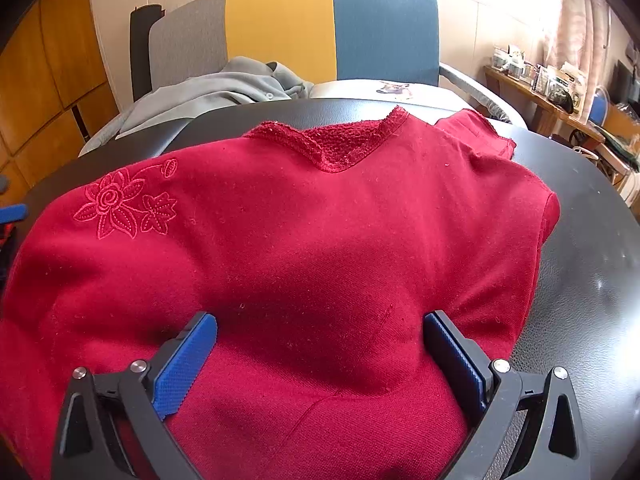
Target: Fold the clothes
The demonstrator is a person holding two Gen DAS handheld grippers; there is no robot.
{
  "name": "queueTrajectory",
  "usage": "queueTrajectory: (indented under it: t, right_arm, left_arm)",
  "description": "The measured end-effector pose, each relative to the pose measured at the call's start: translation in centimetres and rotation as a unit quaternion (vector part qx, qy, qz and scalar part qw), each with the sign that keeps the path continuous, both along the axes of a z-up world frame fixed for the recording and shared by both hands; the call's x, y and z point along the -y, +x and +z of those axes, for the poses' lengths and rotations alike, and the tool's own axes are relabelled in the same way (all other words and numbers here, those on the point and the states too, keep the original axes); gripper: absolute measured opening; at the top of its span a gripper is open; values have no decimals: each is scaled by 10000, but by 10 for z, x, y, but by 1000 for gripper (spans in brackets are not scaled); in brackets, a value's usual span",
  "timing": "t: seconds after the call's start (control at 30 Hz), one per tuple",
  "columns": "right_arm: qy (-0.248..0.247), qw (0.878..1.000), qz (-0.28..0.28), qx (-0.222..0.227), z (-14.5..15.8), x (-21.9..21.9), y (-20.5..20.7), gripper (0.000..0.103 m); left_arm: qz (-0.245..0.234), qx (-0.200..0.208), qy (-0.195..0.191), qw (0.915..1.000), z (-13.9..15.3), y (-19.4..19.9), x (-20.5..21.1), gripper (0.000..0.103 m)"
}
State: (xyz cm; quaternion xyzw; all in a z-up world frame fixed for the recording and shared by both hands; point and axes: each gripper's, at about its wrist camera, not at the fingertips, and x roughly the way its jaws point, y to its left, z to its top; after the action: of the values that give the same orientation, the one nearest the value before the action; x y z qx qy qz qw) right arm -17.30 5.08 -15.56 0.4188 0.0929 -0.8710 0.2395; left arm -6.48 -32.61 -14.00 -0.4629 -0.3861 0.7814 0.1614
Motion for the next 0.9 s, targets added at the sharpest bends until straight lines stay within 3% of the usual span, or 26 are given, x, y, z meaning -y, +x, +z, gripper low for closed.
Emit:
queueTrajectory:
  t: [0.13, 0.27, 0.33, 0.37, 0.43, 0.5, 0.63, 0.7, 0.8, 0.9]
  right_arm:
    - [-51, 10000, 6, -17, -1, 0, -2, 103]
    - [-88, 10000, -8, -23, -1, 4, -5, 103]
    - [-119, 9999, -8, -20, -2, 4, -6, 103]
    - [-141, 9999, -9, -16, -2, 4, -6, 103]
    - [-210, 9998, -7, -13, -1, 3, -6, 103]
    - [-277, 9996, -24, 1, -1, 2, -6, 103]
    - [-550, 9985, -49, 44, 1, -6, -9, 103]
    - [-976, 9950, -160, 134, 3, -18, -12, 103]
    - [-2233, 9732, -293, 463, 2, -54, -22, 103]
    - [-3622, 9275, -458, 809, -6, -94, -31, 103]
  left_arm:
    - [-531, 167, 413, 9976, -23, -26, -2, 54]
    - [-1020, 569, 262, 9928, -40, -44, -23, 56]
    - [-932, 640, 346, 9930, -44, -42, -30, 56]
    - [-882, 671, 389, 9931, -46, -41, -34, 48]
    - [-620, 488, 421, 9960, -40, -34, -40, 28]
    - [-409, 134, 497, 9978, -26, -24, -53, 21]
    - [-12, -745, 827, 9938, 12, 2, -84, 16]
    - [-121, -1147, 714, 9908, 36, 17, -115, 15]
    - [-814, -1513, 344, 9845, 59, 38, -185, 13]
    - [-1581, -1473, 52, 9764, 54, 52, -256, 11]
